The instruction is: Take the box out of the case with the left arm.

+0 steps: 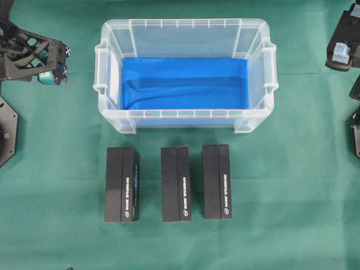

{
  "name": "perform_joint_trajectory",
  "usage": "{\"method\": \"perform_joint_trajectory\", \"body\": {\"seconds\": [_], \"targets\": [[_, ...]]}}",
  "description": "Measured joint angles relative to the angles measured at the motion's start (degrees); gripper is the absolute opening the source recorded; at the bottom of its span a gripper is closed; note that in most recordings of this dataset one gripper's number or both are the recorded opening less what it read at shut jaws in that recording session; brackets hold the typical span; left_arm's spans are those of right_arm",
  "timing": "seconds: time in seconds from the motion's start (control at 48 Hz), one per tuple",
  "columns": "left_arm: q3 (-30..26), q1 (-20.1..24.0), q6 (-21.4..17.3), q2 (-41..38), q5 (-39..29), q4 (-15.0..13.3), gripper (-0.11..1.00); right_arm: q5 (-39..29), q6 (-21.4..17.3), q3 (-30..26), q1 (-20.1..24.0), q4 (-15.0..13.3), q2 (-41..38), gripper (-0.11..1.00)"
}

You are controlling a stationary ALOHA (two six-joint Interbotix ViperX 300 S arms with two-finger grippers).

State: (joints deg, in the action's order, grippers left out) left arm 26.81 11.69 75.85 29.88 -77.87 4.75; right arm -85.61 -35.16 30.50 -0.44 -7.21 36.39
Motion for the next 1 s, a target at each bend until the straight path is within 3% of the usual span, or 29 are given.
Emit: {"method": "perform_joint_trajectory", "body": {"seconds": [1.001], "targets": [[0.0,-0.53,0.18,0.18,-0.18,-0.09,0.9,-0.09,-0.09,0.0,0.0,0.09,0.0,0.0]]}}
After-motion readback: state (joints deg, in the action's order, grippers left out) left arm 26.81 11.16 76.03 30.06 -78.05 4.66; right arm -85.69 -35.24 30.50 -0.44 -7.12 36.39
